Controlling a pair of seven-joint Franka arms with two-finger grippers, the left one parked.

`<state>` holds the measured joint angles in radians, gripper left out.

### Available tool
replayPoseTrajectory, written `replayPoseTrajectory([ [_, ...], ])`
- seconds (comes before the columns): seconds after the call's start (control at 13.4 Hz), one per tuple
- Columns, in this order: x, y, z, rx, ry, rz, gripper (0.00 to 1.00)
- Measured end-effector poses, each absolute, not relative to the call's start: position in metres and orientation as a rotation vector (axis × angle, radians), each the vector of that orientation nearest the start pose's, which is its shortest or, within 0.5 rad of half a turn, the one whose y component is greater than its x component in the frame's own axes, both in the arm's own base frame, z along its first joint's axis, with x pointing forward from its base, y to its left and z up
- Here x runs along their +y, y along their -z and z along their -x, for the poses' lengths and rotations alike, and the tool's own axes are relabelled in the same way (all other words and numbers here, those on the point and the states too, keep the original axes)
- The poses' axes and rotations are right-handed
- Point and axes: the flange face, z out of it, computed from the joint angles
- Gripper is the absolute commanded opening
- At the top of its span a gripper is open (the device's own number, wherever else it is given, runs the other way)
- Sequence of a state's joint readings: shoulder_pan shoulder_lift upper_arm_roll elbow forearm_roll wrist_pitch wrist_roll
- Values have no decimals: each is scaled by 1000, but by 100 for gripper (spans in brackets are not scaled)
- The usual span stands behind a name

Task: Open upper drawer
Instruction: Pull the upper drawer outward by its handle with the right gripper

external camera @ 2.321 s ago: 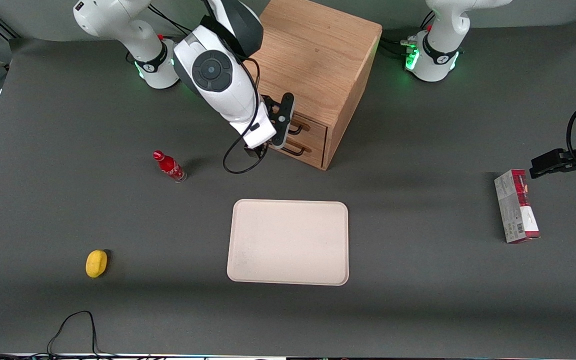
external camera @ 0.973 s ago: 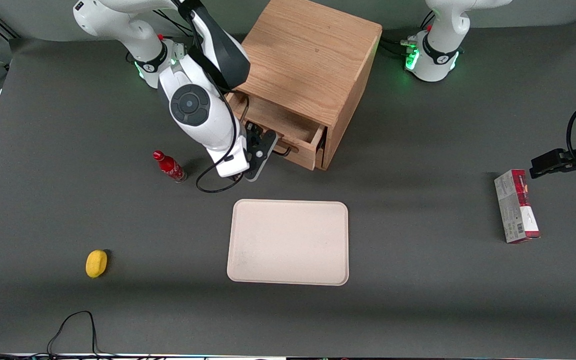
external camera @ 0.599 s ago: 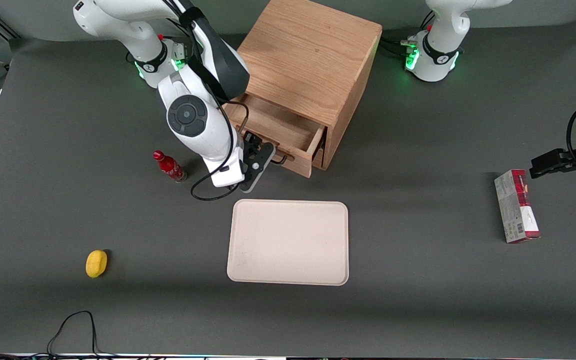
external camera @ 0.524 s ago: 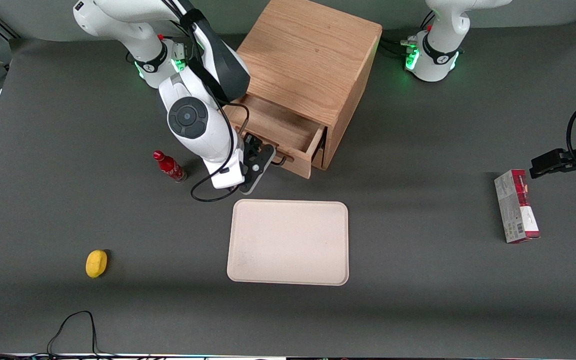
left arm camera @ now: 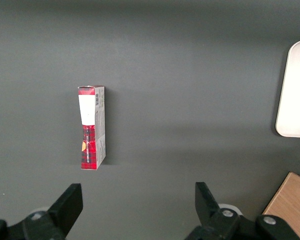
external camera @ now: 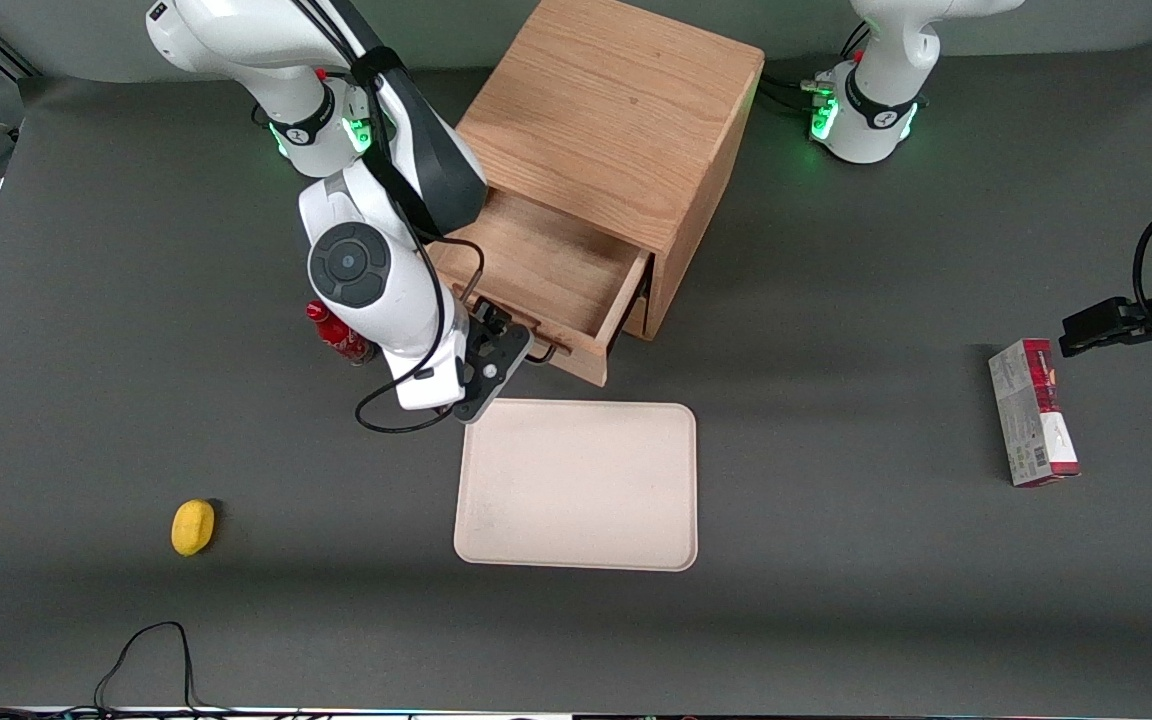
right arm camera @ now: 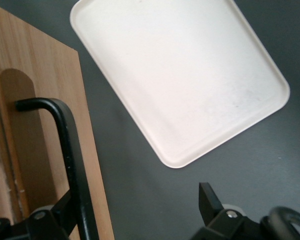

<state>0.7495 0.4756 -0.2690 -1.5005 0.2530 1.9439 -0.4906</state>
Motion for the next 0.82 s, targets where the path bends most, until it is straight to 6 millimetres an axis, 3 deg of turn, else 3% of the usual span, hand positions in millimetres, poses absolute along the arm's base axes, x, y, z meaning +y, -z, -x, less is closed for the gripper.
replayPoseTrajectory([
  [0.82,322,-397,-638,-1280,-13,2791,100],
])
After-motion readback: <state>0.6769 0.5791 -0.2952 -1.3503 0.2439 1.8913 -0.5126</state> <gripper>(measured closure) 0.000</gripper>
